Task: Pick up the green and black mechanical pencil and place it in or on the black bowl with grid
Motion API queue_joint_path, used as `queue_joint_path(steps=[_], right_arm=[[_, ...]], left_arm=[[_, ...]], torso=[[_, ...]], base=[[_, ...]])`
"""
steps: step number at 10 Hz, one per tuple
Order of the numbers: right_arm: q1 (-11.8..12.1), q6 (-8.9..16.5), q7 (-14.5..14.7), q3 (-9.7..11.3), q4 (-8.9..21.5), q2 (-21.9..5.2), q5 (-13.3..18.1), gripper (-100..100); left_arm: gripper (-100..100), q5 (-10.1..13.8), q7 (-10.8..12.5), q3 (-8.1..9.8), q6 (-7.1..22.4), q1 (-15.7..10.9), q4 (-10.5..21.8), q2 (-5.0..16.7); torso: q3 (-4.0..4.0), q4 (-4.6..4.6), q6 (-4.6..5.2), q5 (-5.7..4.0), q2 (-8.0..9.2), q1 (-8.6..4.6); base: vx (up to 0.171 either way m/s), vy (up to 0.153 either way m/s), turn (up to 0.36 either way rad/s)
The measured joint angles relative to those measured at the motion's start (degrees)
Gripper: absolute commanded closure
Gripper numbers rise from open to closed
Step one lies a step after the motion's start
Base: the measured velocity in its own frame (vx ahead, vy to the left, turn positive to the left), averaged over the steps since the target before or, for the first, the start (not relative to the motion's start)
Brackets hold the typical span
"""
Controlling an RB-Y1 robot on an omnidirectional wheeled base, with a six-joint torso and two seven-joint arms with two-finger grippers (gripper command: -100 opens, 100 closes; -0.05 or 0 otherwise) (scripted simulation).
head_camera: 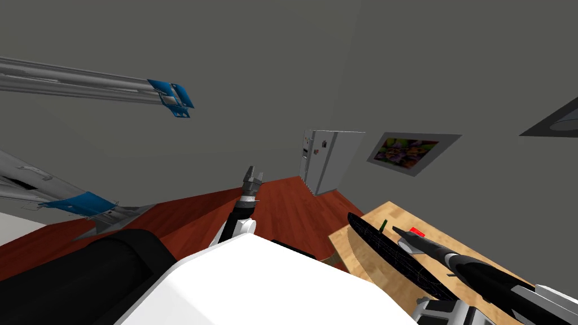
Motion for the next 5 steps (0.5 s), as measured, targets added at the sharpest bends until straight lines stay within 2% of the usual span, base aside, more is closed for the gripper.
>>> queue_joint_path(steps=[5], right_arm=[[0.0,-0.01,0.01,0.0,0.01,0.01,0.01,0]], left_arm=[[0,0.0,0.0,0.0,0.0,0.0,0.0,0.0]], torso=[[0.01,0.01,0.0,0.0,0.02,-0.01]], base=[[0.0,0.0,0.0]])
